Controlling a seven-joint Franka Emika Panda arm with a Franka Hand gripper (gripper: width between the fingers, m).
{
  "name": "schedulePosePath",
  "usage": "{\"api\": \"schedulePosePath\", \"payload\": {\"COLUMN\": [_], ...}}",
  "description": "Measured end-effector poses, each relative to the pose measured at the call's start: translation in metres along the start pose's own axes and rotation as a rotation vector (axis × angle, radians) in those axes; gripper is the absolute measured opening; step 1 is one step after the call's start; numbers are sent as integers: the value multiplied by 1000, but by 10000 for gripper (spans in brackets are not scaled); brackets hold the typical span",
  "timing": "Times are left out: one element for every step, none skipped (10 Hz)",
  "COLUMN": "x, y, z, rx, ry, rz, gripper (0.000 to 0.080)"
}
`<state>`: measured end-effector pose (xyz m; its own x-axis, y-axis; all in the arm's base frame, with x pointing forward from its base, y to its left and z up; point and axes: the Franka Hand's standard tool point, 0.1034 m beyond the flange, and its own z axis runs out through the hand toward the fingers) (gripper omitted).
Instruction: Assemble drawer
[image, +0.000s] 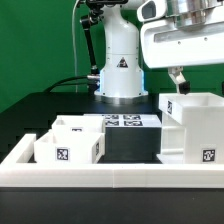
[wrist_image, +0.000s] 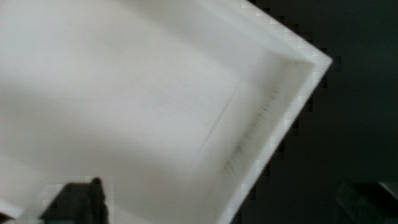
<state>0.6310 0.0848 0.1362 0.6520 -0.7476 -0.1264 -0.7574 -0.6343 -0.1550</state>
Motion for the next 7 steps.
{"api": "schedulePosePath", "payload": {"x": [0,1,5,10,9,9,12], "y": [0,4,8,13,13,13,15], "z": [0,-1,-5,-7,-6,-5,-5], "rx": [0,-22,-30,-31,-32,-33,-32], "ry": [0,3,8,11,8,7,10], "rz": [-8,-188,-330,-439,-511,-575,-627], "gripper": [649,649,649,649,649,649,649]}}
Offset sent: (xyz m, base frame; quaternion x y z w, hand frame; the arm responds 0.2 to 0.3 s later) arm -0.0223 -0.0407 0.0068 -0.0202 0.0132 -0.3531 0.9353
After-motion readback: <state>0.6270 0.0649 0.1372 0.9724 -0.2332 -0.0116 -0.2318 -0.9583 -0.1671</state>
